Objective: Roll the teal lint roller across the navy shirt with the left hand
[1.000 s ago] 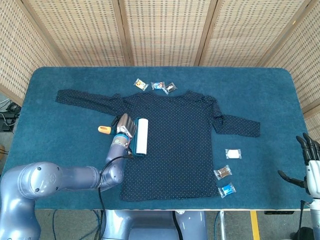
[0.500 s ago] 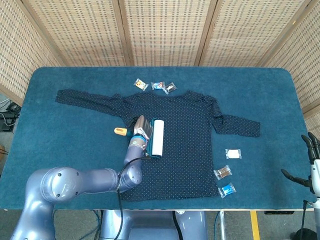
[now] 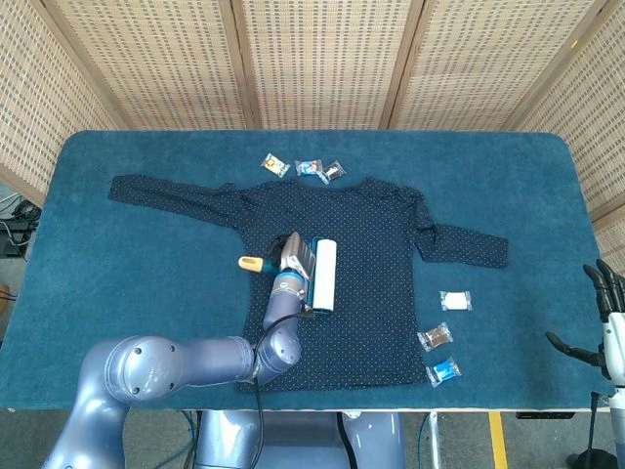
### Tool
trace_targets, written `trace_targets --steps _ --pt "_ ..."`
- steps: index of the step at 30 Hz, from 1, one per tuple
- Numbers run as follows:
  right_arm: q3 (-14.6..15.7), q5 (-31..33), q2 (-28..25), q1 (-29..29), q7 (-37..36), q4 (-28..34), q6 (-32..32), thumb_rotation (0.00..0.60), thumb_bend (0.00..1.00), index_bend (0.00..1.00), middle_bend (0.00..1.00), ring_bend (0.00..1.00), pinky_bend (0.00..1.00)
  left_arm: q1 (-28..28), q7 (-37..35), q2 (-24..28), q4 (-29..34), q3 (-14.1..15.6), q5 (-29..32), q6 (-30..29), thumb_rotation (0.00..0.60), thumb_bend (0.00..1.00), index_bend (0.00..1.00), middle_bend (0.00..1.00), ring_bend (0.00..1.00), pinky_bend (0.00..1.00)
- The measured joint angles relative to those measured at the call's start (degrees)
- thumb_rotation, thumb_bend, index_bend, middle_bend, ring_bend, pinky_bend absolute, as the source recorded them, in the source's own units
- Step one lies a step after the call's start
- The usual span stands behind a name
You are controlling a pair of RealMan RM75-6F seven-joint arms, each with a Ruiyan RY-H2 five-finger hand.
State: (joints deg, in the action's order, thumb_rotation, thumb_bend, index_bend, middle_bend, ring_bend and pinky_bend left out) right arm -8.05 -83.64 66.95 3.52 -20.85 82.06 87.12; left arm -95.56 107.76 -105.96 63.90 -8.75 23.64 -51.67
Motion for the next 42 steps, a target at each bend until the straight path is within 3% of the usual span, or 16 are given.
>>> trace_targets --steps 14,21,28,42 --pt "0.7 -2.0 -0.2 -0.3 3.4 2.5 2.0 0.6 0.14 0.11 0.0 0.0 0.0 8.0 -4.3 11.2 15.5 4.6 -5.4 -3.5 0.6 0.9 0.89 0.91 0.79 0.7" --pt "0.8 -2.3 -0.3 -0.4 3.8 3.0 2.4 0.6 0.14 0.11 0.0 0.0 0.0 9.7 -7.1 13.7 18.0 5.5 -7.8 -3.5 0.6 0.9 0.89 0.91 0.79 0.7" --pt "0.5 -1.6 -0.4 -0.4 3.1 2.7 2.2 0.6 0.14 0.11 0.0 0.0 0.0 9.0 -7.8 11.5 16.4 4.9 -8.7 -2.6 0.6 0.9 0.89 0.91 0.79 0.7" --pt "0.2 -1.0 -0.6 -0.4 1.5 1.9 1.8 0.6 0.14 0.11 0.0 0.0 0.0 3.7 -5.3 2.1 5.6 -0.9 -4.5 -1.1 0.6 0.9 0.89 0.91 0.79 0.7"
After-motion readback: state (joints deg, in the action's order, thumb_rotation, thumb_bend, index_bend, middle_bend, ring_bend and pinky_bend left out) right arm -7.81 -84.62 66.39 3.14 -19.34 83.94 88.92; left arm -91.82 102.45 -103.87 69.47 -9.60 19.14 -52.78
